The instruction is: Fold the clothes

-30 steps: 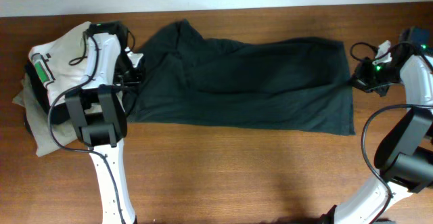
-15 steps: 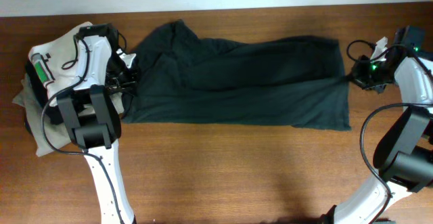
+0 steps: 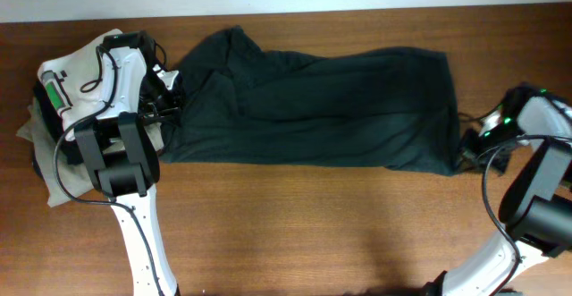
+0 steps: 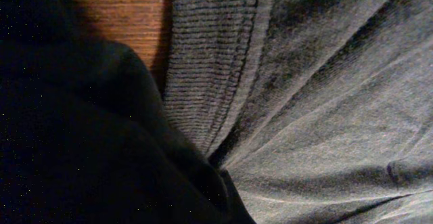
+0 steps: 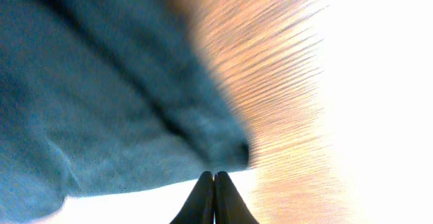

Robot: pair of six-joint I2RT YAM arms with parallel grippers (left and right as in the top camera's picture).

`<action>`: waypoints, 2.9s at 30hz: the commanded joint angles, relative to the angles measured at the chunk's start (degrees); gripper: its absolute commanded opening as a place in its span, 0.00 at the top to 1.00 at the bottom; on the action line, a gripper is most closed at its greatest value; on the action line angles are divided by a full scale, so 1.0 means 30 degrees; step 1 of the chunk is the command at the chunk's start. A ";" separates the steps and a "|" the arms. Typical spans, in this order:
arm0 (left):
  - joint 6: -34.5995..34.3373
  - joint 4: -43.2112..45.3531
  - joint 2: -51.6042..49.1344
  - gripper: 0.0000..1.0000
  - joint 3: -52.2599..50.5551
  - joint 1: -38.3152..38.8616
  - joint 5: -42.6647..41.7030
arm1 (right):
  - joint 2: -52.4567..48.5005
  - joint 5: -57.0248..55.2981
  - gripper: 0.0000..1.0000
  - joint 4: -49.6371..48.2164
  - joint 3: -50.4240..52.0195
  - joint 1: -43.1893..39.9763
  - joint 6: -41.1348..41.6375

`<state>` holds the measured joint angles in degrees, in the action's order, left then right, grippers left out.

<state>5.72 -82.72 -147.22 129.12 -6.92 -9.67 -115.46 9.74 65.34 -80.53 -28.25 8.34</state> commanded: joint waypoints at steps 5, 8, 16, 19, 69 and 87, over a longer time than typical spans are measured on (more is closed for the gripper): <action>-0.0313 -0.0073 -0.1311 1.00 -0.0481 -0.0699 0.1508 | 0.0219 0.2900 0.45 0.2040 -0.2506 -0.0262 -0.1253; -0.0313 -0.0073 -0.1311 1.00 -0.0481 -0.0699 0.1508 | 0.0219 0.2812 0.43 0.0313 -0.0109 0.0962 -0.0896; -0.0321 -0.0291 -0.1311 1.00 -0.0481 -0.0699 0.1501 | 0.0219 0.2390 0.89 -0.3781 0.2310 0.1056 0.2732; -0.0313 -0.0379 -0.1311 1.00 -0.0481 -0.0699 0.1508 | 0.0226 0.0233 0.96 -0.2601 0.1647 0.0758 0.2011; -0.1763 0.1792 0.9770 0.77 -0.9428 0.3126 0.0984 | 0.0532 -0.2025 0.96 -0.3053 0.3191 -0.1581 0.4583; -0.0517 1.4498 0.3621 0.42 -0.5661 0.6921 -0.1661 | 0.4940 0.6382 0.45 0.2725 -0.5763 -0.2178 -0.0714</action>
<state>3.62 -40.64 -134.21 111.96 12.99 -16.97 -101.21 27.81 73.97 -97.03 -36.12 8.05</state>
